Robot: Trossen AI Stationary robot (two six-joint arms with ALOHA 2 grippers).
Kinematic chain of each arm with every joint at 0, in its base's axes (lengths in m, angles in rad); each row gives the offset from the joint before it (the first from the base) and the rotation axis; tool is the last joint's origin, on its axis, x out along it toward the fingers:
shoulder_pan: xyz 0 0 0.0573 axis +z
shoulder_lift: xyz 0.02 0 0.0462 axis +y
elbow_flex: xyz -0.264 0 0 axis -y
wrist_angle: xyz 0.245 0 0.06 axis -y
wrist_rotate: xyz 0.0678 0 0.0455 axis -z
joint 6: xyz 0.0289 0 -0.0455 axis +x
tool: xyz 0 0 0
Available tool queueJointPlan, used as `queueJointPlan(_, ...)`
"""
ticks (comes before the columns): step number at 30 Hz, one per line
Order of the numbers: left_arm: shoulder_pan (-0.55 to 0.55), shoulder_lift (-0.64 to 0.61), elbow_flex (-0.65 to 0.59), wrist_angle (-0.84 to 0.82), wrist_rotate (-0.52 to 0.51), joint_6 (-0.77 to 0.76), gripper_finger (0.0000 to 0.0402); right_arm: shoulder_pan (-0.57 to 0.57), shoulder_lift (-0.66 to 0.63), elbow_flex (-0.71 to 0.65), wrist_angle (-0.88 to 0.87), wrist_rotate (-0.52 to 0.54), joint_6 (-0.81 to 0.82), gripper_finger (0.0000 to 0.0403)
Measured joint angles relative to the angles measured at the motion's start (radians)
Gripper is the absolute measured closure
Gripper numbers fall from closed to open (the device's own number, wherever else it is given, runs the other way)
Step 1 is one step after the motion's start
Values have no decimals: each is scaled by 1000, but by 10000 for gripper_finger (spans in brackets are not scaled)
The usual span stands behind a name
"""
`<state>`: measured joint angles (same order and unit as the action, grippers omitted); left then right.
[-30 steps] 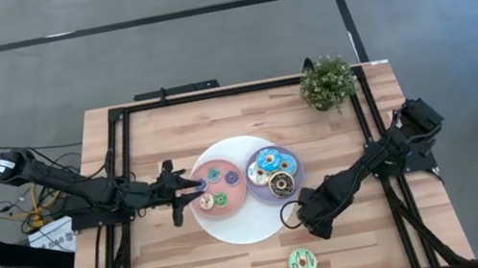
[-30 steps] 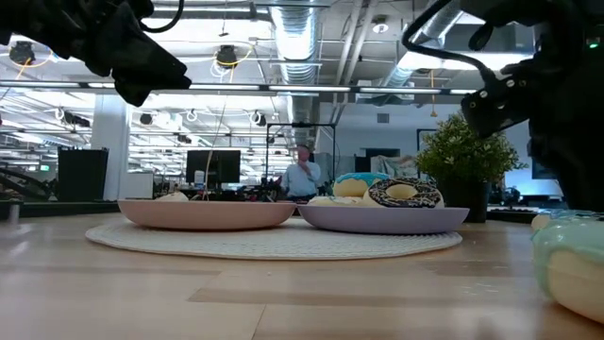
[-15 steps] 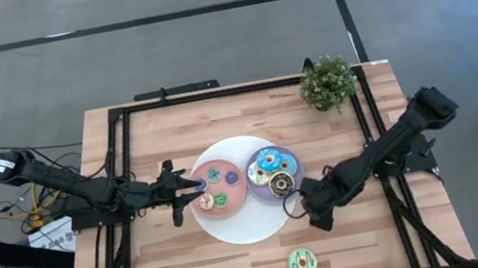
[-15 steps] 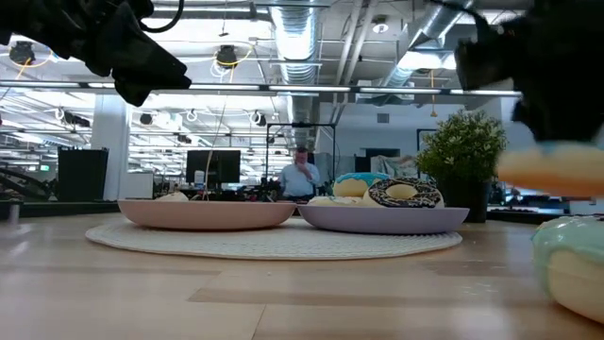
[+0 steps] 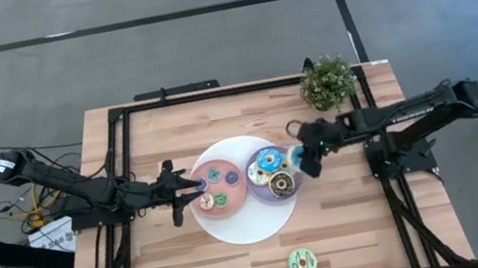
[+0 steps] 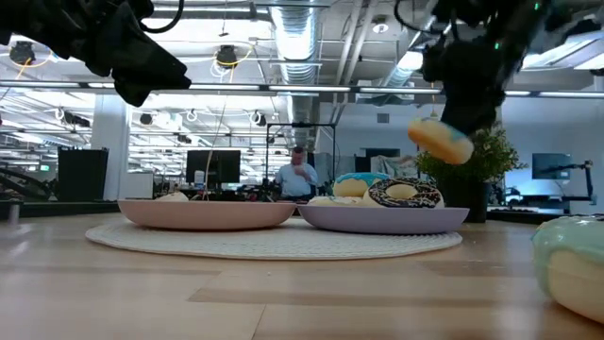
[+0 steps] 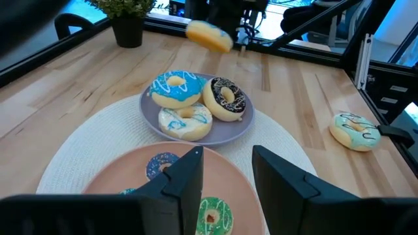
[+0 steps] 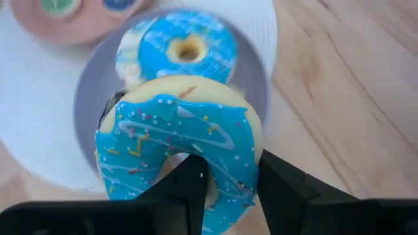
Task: Pick & Place donuts
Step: Put the big blue donut on the violet plate
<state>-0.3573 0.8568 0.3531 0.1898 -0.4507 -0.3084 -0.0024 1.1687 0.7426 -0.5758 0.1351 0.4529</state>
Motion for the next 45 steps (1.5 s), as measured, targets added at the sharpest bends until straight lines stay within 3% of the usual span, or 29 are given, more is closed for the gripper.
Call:
queueJointPlan(6, 0, 0, 0, 0, 0, 0, 278, -91, -31, -106, 184, -109, -42, 290)
queueJointPlan(17, 0, 0, 0, 1, -7, 3, 278, -60, 169, -113, 234, -110, -68, 290)
queueJointPlan(24, 0, 0, 0, 1, -7, 1, 278, -58, 203, -112, 280, -109, -69, 288)
queueJointPlan(38, 0, 0, 0, 1, -6, 1, 278, -81, 159, -112, 266, -109, -53, 161)
queueJointPlan(45, 0, 0, 0, 1, -6, 1, 278, -81, 159, -112, 249, -111, -51, 148)
